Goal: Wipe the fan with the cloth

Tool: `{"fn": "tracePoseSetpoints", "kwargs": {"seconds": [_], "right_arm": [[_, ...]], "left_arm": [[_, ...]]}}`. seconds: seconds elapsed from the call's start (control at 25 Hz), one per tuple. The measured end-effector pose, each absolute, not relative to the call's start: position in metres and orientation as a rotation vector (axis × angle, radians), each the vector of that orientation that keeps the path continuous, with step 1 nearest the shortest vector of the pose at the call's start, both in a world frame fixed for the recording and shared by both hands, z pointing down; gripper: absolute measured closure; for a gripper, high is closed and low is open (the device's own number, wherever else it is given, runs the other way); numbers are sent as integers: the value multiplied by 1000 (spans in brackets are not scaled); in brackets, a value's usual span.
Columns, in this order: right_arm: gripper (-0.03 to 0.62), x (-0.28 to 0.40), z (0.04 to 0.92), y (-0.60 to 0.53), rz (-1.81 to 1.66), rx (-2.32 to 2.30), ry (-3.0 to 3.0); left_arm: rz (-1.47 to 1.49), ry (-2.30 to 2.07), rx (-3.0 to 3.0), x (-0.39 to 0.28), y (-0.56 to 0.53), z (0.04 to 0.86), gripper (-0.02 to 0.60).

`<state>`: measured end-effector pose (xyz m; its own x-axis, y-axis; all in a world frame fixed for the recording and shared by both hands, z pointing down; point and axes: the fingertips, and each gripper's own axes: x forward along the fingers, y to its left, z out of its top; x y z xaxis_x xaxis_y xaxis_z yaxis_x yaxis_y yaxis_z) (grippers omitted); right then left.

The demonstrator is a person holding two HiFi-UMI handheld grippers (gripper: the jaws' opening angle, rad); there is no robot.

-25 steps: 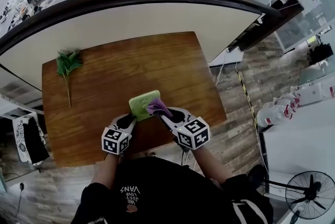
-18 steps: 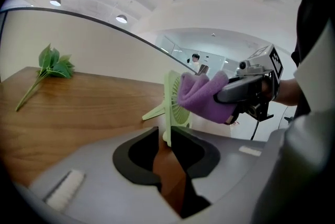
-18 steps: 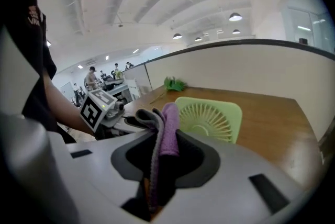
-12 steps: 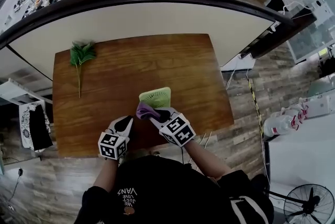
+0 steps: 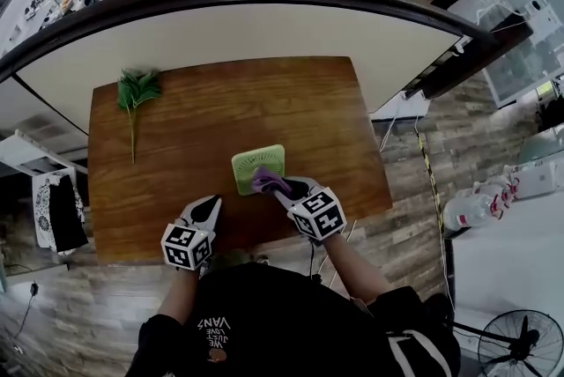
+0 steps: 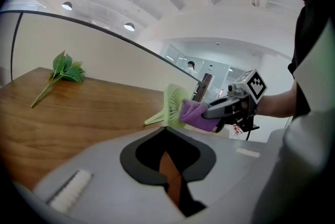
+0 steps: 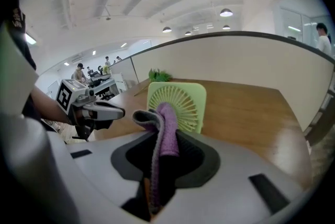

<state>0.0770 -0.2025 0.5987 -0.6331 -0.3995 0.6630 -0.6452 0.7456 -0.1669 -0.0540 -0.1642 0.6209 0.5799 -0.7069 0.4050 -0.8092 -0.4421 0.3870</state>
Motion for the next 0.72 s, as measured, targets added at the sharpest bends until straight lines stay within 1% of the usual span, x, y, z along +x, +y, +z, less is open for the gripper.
{"fn": "tracePoseSetpoints", "kwargs": {"seconds": [0.2, 0.48, 0.6, 0.72], "right_arm": [[494, 114, 606, -212, 588, 887, -2279], [494, 146, 618, -218, 684, 1018, -2219], [494, 153, 617, -215, 700, 1041, -2216], [493, 142, 605, -206, 691, 1014, -2270]], "left_arm": [[242, -1182, 2282, -45, -168, 618, 571], [245, -1156, 2300, -34, -170, 617, 569], [245, -1155, 2300, -31, -167, 616, 571], [239, -1158, 2300, -30, -165, 612, 569]]}}
